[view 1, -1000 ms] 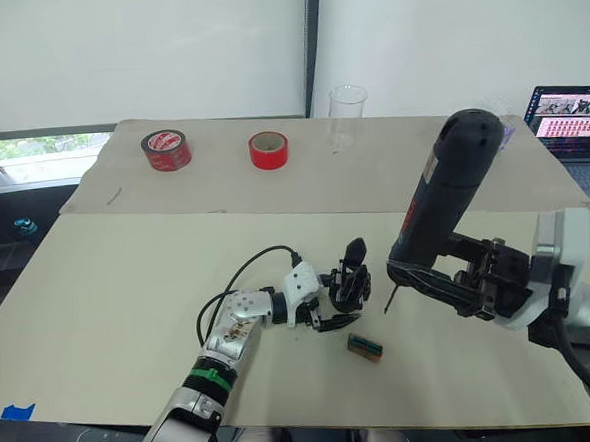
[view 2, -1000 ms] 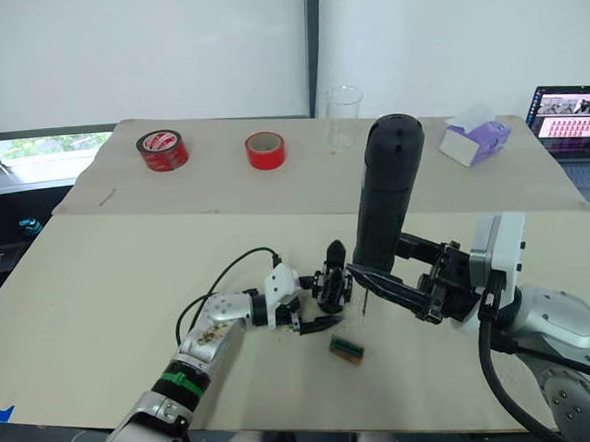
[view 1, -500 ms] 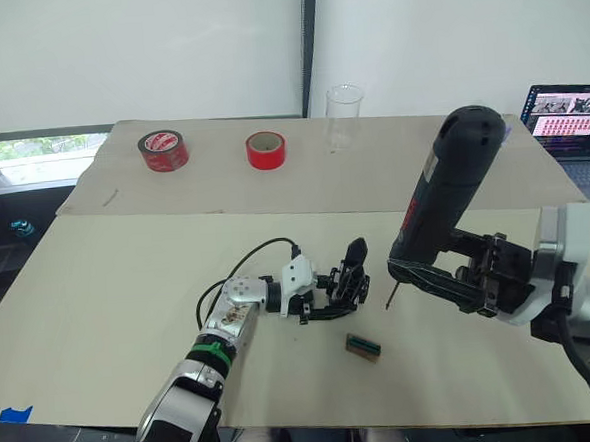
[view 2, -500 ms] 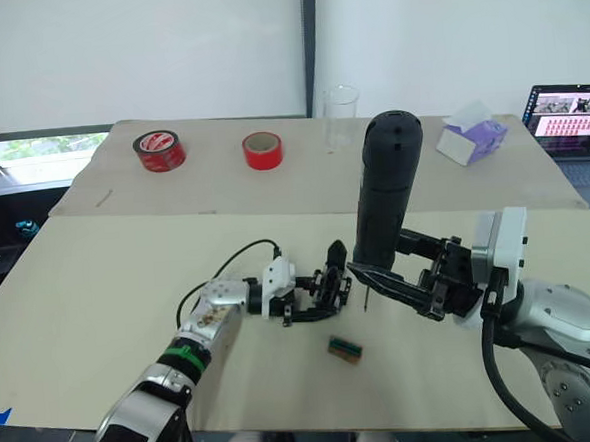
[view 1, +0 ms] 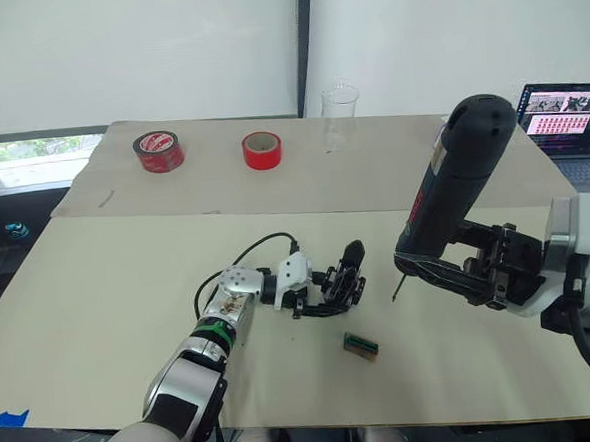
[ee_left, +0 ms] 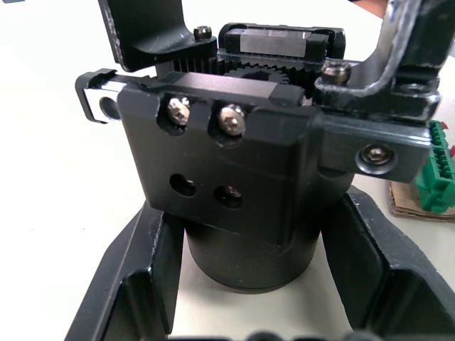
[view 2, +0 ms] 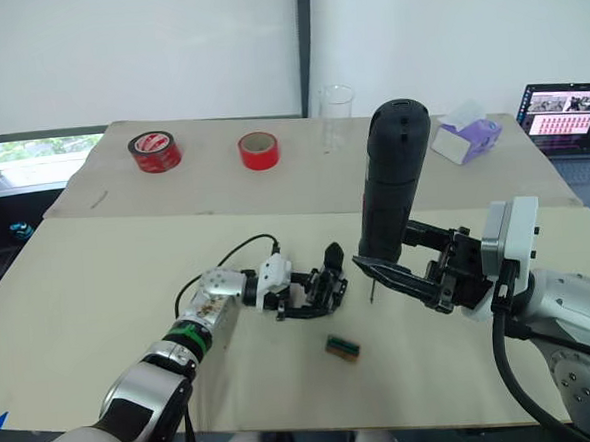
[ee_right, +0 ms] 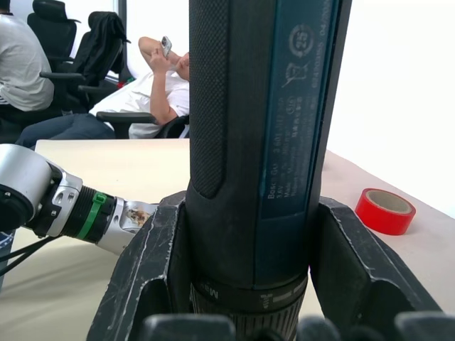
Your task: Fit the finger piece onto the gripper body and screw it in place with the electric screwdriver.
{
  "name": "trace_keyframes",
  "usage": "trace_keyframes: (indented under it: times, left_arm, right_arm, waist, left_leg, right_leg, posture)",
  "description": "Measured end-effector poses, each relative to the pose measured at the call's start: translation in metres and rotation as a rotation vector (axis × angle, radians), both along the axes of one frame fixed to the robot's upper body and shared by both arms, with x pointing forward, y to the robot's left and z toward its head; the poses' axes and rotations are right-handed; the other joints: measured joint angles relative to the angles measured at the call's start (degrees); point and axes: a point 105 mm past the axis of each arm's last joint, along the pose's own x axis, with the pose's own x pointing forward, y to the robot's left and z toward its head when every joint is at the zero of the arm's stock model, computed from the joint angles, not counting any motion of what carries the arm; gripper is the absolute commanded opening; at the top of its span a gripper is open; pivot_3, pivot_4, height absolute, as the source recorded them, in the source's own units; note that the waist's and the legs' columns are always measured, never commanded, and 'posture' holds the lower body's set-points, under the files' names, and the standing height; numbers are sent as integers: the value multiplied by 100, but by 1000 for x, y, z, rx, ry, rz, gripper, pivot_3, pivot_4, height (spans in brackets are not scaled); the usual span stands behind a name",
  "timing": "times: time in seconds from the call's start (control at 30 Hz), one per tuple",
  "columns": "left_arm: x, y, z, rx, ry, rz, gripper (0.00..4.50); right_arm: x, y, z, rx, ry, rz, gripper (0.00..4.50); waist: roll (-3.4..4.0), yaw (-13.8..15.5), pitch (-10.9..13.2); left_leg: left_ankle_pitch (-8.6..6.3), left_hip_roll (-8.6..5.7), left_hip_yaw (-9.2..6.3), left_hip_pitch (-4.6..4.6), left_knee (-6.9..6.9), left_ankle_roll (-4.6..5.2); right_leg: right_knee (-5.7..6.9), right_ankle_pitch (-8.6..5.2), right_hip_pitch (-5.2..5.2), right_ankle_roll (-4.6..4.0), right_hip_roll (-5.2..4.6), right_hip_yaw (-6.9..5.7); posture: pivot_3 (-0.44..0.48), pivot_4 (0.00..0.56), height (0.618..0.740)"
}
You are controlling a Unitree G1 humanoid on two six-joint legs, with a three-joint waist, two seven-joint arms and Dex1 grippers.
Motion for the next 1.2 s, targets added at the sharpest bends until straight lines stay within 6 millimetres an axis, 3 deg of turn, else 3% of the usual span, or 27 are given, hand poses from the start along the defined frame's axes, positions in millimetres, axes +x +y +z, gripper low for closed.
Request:
trace_keyframes:
  times: [0.03,0.07,0.2,0.43,0.63,1.2]
  left_arm:
    - [2,2,1,-4,2,18,4244]
    - [4,4,1,-8,3,35,4467]
    - [5,11,2,-19,-10,64,4467]
    - [-12,35,1,-70,19,138,4467]
    - [-29,24,-2,-99,40,212,4467]
    - [-24,-5,-1,-92,20,312,4467]
  right_arm:
    - [0,0,0,0,0,0,1912]
    - [0,0,0,1,0,-1,1912]
    - [0,0,0,2,2,-3,1912]
    - [0,-1,-2,15,9,-9,1912]
    - [1,0,-2,23,6,-7,1912]
    - [6,2,-3,16,3,0,1912]
  waist:
    - [0,-4,0]
    - [0,-9,0]
    - [1,-59,0]
    - [2,-78,-1]
    - [3,-1,-1]
    - [3,130,-2]
  left_leg:
    - [0,0,0,1,0,0]
    - [0,1,0,1,-1,0]
    - [0,4,1,2,-6,-1]
    - [2,7,2,6,-12,-5]
    - [0,3,0,5,-9,-2]
    - [-1,0,0,3,-2,1]
  right_leg:
    - [0,0,0,1,0,1]
    - [1,0,-1,1,0,0]
    - [2,2,-4,-3,1,1]
    - [3,1,-5,-6,2,4]
    - [0,1,-1,-4,-4,9]
    - [-1,2,2,-4,-6,7]
  posture:
    - [0,150,740]
    - [0,150,740]
    - [0,150,740]
    - [0,150,740]
    - [0,150,740]
    - [0,150,740]
